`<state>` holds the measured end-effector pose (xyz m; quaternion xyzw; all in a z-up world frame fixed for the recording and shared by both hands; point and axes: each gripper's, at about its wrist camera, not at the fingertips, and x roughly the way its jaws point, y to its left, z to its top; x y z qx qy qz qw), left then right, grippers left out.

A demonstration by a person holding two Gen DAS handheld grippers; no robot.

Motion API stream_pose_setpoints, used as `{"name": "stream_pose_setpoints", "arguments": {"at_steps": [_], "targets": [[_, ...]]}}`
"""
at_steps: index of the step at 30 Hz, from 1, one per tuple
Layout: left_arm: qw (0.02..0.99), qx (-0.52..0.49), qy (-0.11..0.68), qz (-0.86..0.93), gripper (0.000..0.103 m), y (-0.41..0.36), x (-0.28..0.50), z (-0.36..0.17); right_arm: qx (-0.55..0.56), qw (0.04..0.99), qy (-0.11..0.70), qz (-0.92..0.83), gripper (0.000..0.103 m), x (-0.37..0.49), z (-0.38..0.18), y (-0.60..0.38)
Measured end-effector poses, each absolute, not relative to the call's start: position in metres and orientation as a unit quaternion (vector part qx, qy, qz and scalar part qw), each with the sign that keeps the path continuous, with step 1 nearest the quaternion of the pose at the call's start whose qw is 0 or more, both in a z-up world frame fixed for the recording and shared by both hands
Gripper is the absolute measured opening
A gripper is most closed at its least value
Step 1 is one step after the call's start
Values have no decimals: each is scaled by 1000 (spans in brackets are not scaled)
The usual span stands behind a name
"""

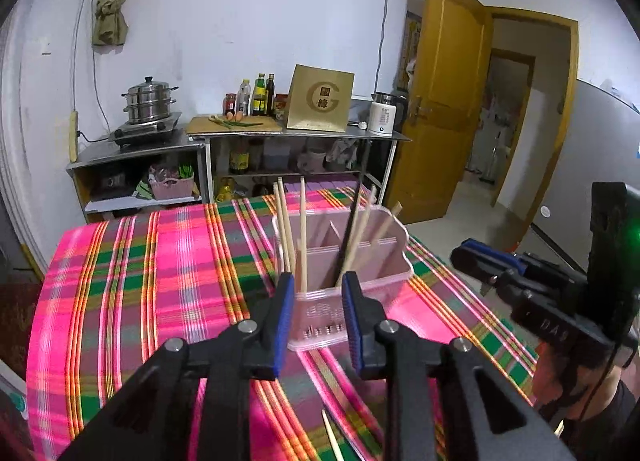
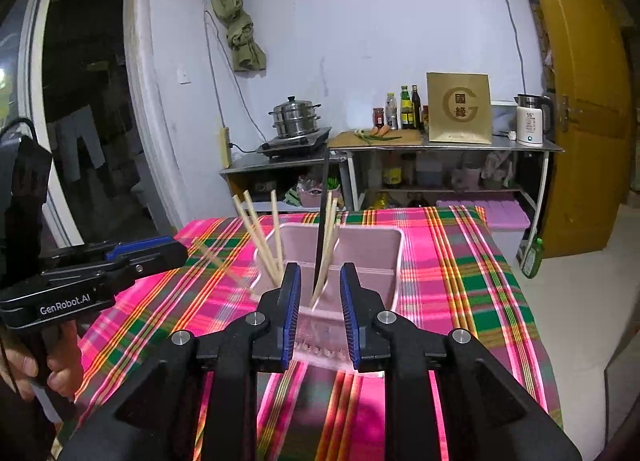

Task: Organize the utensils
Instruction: 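Open the left tool while the right tool opens, releasing chopsticks into basket, then move both tools down to the last chopsticks on the cloth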

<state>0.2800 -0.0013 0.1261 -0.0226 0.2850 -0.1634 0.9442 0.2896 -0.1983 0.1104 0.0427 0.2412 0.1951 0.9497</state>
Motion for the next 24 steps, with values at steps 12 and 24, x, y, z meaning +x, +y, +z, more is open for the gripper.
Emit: {"name": "stream_pose_setpoints", "arguments": {"at_steps": [12,24], "targets": [[929,-27,339,-147,28,5,206,60,53,940,269,200,21,205,72,-214],[914,-44,376,-143,29,6,177,19,59,934,289,204,21,170,46,-219]]}}
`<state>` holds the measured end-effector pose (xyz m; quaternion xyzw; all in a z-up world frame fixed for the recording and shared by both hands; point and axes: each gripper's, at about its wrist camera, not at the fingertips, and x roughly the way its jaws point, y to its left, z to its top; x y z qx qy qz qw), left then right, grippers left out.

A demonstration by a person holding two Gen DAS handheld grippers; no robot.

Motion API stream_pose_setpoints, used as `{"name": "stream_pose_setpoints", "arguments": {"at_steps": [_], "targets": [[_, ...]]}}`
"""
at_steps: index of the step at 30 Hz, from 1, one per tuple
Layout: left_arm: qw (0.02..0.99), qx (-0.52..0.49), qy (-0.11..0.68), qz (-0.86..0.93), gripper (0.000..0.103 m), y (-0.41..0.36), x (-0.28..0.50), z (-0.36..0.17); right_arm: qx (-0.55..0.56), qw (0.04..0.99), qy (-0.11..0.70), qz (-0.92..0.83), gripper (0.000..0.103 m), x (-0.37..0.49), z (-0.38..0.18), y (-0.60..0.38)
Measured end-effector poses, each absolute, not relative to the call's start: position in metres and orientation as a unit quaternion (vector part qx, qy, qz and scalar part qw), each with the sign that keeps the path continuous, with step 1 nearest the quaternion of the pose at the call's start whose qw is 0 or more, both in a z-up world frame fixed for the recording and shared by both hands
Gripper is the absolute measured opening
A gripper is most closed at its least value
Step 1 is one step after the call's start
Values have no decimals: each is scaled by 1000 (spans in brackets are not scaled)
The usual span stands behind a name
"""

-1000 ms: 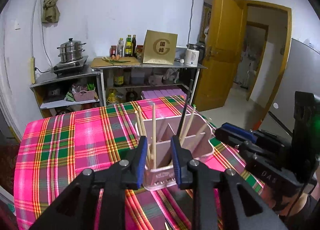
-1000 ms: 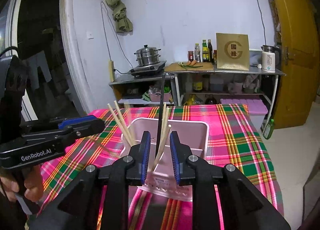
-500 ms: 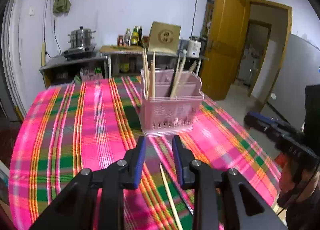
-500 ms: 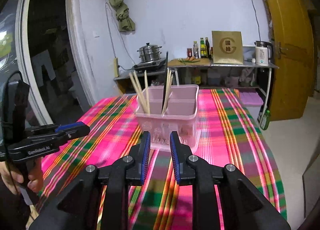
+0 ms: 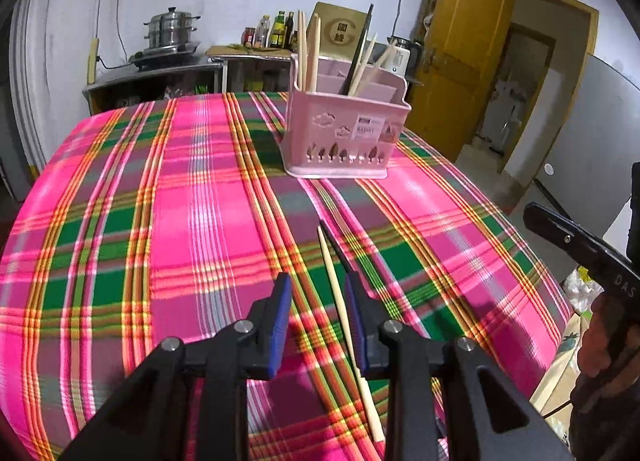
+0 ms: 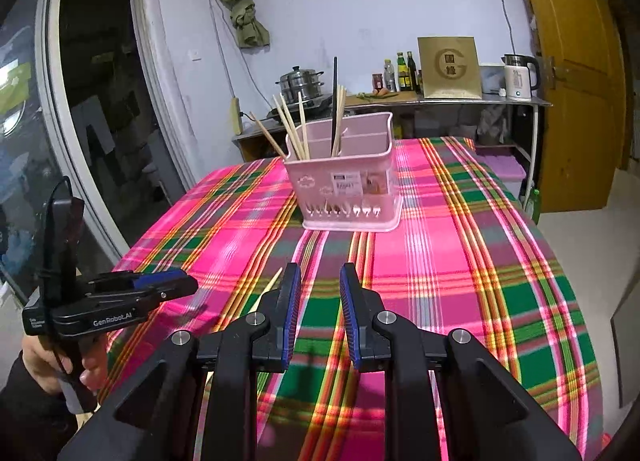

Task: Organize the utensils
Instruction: 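Move both tools down to the last chopsticks on the cloth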

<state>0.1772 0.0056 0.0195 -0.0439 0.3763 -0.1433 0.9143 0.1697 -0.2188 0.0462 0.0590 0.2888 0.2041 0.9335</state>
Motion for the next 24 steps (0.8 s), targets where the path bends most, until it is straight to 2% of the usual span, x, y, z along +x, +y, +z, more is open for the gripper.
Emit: {"name": "stream_pose_setpoints", "arguments": {"at_steps": [24], "targets": [[882,-21,449,-138,29,-25,235,-27,57,918,326,218,21,191,12,-205]]}}
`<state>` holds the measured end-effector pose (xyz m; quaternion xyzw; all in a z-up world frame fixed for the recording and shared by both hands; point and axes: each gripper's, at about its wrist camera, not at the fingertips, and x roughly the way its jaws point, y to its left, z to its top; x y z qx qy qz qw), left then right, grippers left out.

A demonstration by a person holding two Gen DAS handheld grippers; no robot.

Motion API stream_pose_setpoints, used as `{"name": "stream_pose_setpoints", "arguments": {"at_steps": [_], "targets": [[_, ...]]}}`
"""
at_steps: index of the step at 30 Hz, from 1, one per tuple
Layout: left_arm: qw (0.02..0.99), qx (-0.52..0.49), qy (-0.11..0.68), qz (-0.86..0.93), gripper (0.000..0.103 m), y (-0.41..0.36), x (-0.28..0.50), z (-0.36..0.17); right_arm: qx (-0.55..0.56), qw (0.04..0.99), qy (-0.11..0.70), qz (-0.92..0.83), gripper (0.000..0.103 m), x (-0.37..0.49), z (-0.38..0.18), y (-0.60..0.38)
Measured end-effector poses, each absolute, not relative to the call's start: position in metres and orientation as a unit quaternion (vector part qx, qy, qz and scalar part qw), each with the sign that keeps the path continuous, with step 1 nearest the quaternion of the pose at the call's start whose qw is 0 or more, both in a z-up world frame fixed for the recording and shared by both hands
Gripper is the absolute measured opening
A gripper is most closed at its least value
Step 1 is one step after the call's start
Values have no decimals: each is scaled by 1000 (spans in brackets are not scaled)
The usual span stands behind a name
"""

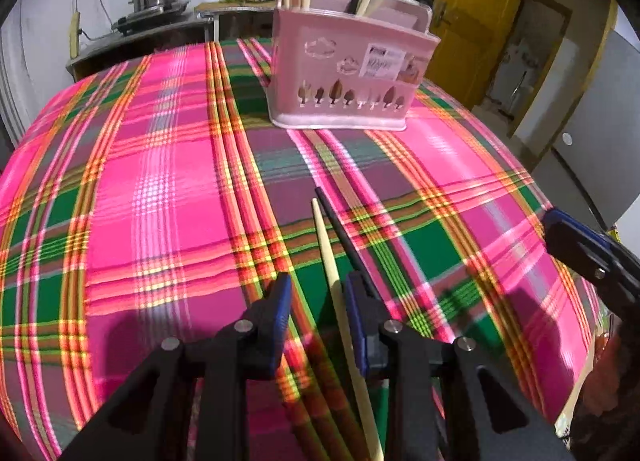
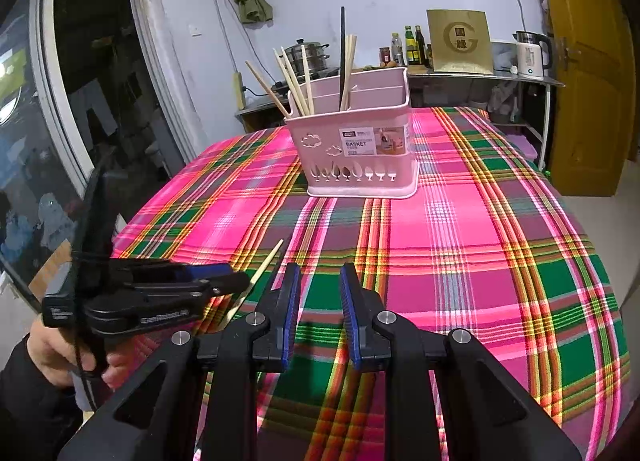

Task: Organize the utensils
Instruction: 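Move both tools down to the last chopsticks on the cloth, then grasp a light chopstick with the left tool while the right tool grasps the dark one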

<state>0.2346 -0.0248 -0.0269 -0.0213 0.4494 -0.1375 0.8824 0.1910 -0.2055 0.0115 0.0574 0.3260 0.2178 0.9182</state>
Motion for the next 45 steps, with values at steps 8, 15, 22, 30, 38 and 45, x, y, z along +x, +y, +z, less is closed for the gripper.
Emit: {"name": "stream_pose_setpoints", "arguments": {"at_steps": [8,15,22,30,38,45], "targets": [[888,31,443,-120,22,-36,245,-26,60,916,330,218,21,195,8,-206],[883,63,449,-122,6,-25,245,-25,61,916,331,219,21,198,8,-207],[883,57,456,-100,6,8,238,-26,53,912,337,228,21,202,9,-198],[874,42,475,-99,12,10,260,-25,36,903,355,238,21,213,4,-172],[872,55,475,-108,14,7,273,-26,23,895,377,238,21,226,-3,-157],[870,48,479,-107,7,18,271,-25,5,883,404,239,21,247,-12,-136]]}}
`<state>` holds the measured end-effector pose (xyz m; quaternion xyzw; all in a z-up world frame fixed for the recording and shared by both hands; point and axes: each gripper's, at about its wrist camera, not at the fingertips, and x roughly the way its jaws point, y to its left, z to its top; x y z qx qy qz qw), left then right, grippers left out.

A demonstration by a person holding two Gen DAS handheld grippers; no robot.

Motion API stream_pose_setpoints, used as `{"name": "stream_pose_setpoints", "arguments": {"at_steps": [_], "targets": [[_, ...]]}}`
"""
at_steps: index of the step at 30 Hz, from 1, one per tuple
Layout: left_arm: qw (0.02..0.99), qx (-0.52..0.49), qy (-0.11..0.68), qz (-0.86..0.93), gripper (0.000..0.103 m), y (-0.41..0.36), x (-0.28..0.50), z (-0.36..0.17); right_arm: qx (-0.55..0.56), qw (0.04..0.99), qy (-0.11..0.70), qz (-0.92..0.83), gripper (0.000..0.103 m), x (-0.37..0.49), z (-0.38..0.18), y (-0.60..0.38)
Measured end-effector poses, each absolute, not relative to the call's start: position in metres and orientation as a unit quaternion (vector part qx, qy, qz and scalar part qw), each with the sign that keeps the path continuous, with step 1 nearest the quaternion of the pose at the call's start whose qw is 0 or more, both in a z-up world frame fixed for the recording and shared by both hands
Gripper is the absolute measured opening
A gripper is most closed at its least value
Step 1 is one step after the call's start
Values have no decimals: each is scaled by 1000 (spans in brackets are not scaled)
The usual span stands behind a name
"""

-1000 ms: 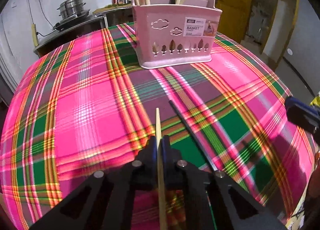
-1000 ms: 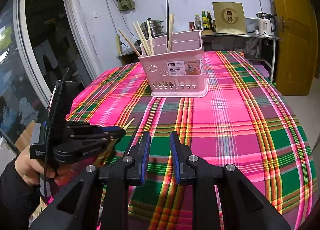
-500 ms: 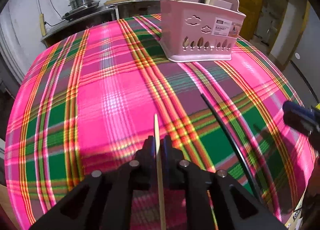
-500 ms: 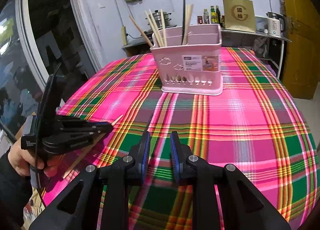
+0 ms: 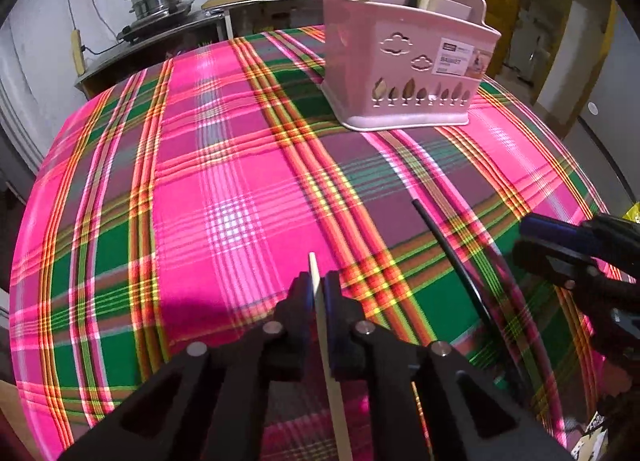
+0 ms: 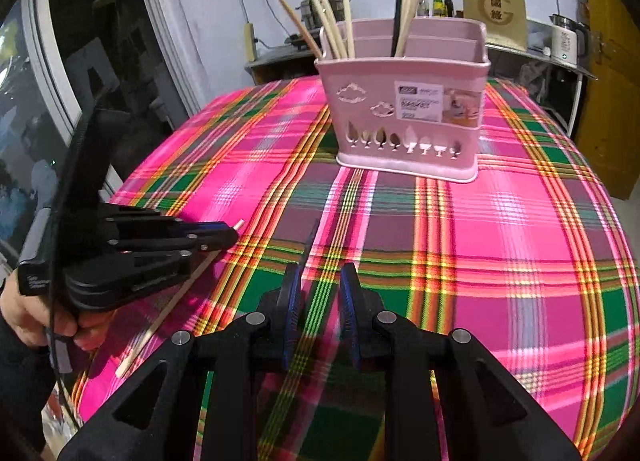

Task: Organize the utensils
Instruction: 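Grasp a light chopstick with the left tool while the right tool grasps the dark one, then carry the held chopsticks up toward the pink basket with both tools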

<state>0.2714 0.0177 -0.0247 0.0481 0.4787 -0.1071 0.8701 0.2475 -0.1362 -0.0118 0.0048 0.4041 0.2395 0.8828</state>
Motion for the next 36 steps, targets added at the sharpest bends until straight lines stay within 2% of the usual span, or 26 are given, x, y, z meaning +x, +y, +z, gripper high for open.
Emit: {"name": "stream_pose_setpoints", "arguments": {"at_steps": [21,24,26,36], "targets": [[870,26,485,-86,7,49,270,-27,-111,850,473,202,20,279,-31,-75],[870,30,485,-87,7,48,270,-27,-101,848,480,203,17,282,-31,-76],[869,31,486,-85,7,48,270,-27,-95,848,480,204,8,282,-31,-76],[864,20,495,-91,6,46,274,-24,-61,864,450,220,4,274,-7,-94]]}}
